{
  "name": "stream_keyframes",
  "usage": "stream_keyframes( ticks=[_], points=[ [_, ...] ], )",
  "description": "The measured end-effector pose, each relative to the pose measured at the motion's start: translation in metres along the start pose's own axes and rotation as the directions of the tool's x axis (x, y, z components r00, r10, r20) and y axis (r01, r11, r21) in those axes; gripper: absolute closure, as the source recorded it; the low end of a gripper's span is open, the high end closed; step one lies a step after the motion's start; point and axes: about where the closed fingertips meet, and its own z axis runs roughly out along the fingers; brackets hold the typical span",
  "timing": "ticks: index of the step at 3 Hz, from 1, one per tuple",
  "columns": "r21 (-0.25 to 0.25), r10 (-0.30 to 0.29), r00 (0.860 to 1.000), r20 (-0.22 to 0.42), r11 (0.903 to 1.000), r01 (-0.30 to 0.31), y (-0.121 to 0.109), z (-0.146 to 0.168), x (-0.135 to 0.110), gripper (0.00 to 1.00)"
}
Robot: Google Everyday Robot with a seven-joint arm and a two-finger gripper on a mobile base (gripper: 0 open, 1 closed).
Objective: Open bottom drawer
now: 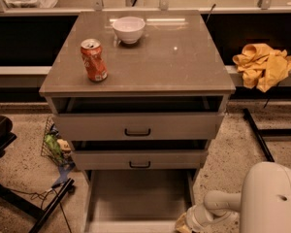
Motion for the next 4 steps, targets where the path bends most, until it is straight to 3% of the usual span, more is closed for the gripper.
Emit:
stream_keyframes(
  ticks=[2,3,4],
  points=[
    [-0.006,-0.021,1.000,0.024,0.9998,0.021,-0.010,0.014,-0.010,1.00],
    [-0.008,-0.033,0.996,0.081,0.9994,0.034,-0.029,0.034,-0.017,1.00],
    [-0.022,-0.036,0.994,0.107,0.9990,0.039,-0.034,0.044,-0.018,1.00]
  ],
)
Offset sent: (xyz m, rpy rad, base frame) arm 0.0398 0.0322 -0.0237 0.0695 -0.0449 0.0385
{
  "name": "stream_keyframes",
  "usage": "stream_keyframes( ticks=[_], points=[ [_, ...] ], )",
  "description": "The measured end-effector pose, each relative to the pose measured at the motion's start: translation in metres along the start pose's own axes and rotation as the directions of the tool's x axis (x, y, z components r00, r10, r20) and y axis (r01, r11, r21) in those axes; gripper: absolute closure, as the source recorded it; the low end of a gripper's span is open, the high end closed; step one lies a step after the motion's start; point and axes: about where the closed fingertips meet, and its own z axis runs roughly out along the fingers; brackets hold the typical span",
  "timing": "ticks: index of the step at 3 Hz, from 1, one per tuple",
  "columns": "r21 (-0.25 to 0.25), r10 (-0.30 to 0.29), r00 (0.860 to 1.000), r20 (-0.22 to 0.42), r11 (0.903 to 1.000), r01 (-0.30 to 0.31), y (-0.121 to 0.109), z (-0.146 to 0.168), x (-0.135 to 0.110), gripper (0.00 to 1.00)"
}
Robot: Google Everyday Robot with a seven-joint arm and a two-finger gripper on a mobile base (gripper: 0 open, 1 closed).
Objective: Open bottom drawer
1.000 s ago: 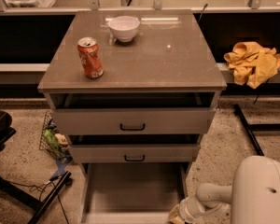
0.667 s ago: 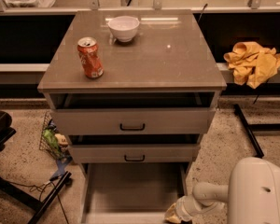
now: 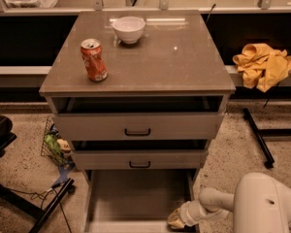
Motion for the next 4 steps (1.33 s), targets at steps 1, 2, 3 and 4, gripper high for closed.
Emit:
stream_keyframes(
  ticks=[1,2,3,4],
  points=[
    [0.010,0.013,1.000,-0.014,0.9999,-0.013,0.020,-0.012,0.014,1.00],
    [0.005,0.034,0.999,-0.042,0.9994,-0.034,0.052,-0.022,0.023,1.00],
    [0.005,0.034,0.999,-0.042,0.9994,-0.034,0.050,-0.022,0.022,1.00],
    [-0.067,0.033,0.997,-0.066,0.9970,-0.038,0.089,-0.018,0.026,1.00]
  ],
)
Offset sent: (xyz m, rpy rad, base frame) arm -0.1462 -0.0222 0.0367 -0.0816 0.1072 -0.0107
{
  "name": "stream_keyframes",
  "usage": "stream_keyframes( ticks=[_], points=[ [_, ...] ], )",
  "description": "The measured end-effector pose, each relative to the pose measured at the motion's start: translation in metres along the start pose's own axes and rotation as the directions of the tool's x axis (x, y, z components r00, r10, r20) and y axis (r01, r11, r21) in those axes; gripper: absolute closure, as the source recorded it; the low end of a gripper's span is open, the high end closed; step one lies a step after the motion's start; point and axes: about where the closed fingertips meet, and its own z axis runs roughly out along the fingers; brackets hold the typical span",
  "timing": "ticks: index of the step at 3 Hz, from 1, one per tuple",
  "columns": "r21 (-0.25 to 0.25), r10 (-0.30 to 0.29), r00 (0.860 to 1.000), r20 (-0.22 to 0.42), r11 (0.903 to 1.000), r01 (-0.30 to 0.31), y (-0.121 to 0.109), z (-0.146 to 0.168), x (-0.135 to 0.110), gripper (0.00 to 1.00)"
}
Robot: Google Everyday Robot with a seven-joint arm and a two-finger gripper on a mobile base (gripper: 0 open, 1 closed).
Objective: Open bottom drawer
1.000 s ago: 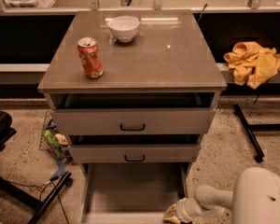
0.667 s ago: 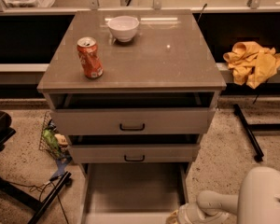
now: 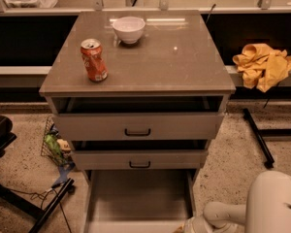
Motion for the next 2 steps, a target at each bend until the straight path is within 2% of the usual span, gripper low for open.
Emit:
stream_keyframes(
  ticks=[1,2],
  points=[
    [0.000,0.000,1.000,0.000,1.0000,0.000,-0.0038,-0.0002,-0.0020,0.83],
    [-0.004,0.001,1.000,0.001,1.0000,-0.001,-0.0021,0.0015,-0.0020,0.60]
  ],
)
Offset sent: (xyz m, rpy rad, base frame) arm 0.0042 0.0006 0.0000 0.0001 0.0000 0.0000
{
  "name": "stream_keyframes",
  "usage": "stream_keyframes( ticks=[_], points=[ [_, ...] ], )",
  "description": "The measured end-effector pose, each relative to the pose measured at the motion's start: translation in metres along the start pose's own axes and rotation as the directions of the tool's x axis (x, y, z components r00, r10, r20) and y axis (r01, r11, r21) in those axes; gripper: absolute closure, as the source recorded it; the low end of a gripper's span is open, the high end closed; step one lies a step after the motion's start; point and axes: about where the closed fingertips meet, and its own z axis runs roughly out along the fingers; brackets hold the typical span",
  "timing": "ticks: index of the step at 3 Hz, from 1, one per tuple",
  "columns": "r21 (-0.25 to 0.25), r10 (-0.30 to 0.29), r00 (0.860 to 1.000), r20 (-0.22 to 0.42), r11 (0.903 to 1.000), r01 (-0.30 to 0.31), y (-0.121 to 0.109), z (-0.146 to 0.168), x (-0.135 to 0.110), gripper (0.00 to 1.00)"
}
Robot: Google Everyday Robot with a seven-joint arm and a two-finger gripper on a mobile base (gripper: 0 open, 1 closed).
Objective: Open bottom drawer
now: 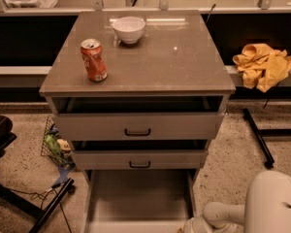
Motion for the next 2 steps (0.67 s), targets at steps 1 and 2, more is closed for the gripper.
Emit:
stream_keyframes(
  ticks=[1,2],
  points=[
    [-0.004,0.001,1.000,0.001,1.0000,-0.001,0.0016,0.0017,0.0000,0.37],
    [-0.008,0.001,1.000,0.001,1.0000,-0.001,0.0033,0.0035,-0.0001,0.06]
  ],
)
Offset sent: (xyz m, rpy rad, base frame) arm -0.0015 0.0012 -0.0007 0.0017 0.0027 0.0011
